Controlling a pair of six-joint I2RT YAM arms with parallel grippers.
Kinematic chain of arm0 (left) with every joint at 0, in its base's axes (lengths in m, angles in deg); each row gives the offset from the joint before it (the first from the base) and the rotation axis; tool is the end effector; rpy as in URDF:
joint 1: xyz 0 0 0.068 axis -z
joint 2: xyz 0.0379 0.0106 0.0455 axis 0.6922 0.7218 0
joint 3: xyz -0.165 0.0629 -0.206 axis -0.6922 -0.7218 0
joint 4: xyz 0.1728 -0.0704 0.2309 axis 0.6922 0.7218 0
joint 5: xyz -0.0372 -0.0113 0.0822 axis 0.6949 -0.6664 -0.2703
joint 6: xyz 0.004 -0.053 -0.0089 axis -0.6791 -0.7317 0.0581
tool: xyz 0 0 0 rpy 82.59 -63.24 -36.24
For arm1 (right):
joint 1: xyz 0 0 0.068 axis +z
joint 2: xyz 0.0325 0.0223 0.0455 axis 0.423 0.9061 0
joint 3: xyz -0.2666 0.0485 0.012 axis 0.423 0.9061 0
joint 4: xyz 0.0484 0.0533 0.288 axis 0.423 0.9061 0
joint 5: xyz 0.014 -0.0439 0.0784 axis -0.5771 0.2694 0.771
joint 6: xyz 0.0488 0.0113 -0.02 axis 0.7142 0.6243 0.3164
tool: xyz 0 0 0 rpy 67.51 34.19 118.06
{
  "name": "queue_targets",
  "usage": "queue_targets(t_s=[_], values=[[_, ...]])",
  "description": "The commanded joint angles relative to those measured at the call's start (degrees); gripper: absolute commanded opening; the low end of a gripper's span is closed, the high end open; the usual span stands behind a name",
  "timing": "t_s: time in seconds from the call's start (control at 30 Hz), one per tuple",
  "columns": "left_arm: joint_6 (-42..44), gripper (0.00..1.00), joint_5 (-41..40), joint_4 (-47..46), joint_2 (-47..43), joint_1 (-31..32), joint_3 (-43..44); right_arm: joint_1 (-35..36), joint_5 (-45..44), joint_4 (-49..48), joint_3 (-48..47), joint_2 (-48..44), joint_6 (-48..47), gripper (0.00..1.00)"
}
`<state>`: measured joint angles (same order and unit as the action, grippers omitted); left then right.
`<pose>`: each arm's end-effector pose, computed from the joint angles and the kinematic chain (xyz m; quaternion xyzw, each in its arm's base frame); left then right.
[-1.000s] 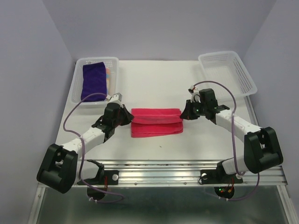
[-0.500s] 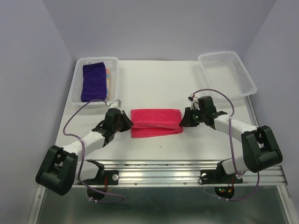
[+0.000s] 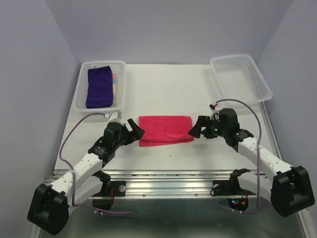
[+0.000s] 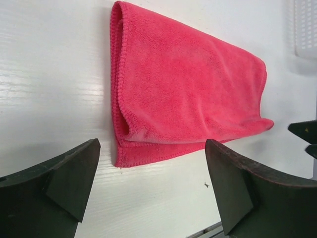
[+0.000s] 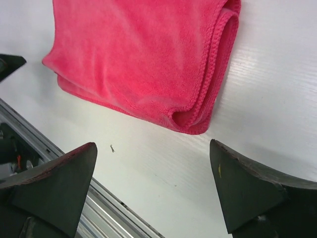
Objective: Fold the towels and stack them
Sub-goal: Fold the towel, then neatly place the folded towel into the bin
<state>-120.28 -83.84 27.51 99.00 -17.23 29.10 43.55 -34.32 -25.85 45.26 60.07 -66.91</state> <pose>0.1953 -0.0996 0.1799 -0.0929 0.8290 -0.3234 0.4467 0.2350 0.0952 0.1819 -0.0649 0.8857 0.3343 0.3155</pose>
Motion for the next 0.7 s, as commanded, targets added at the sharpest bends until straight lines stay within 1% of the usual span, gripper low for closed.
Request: queue_targets(t_s=[0.0, 0.1, 0.23, 0.37, 0.47, 0.5, 0.53, 0.57, 0.6, 0.67], values=[[0.8, 0.99, -4.5, 1.4, 3.5, 0.2, 4.4, 0.4, -6.3, -0.9, -3.3, -3.3, 6.2, 1.00], [2.5, 0.99, -6.3, 3.6, 13.4, 0.2, 9.4, 0.5, -12.1, -0.1, -5.0, -3.5, 7.1, 1.00], [4.2, 0.99, -6.7, 3.3, 21.4, 0.3, 13.9, 0.4, -14.5, 0.4, -5.1, -3.3, 6.4, 1.00], [5.5, 0.99, -7.4, 3.9, 27.2, 1.0, 16.2, 0.4, -15.2, 0.3, -4.0, -2.8, 6.3, 1.00], [6.2, 0.95, -8.0, 4.0, 30.4, 2.1, 17.5, 0.4, -14.6, 0.2, -3.7, -2.7, 5.7, 1.00], [6.3, 0.94, -8.1, 4.1, 31.4, 2.3, 17.9, 0.4, -14.8, 0.2, -3.7, -2.7, 5.6, 1.00], [6.5, 0.86, -8.5, 4.9, 33.2, 2.5, 18.3, 0.4, -15.2, 0.2, -3.3, -2.6, 5.2, 1.00], [6.3, 0.82, -9.9, 5.5, 34.2, 2.6, 18.8, 0.5, -15.3, 0.0, -3.2, -2.6, 5.3, 1.00], [6.3, 0.74, -10.5, 5.6, 35.2, 2.8, 19.7, 0.4, -15.3, -0.1, -3.0, -2.6, 5.1, 1.00], [6.0, 0.69, -12.6, 8.4, 38.1, 3.3, 20.8, 0.4, -15.5, -0.5, -2.4, -2.6, 5.1, 1.00]])
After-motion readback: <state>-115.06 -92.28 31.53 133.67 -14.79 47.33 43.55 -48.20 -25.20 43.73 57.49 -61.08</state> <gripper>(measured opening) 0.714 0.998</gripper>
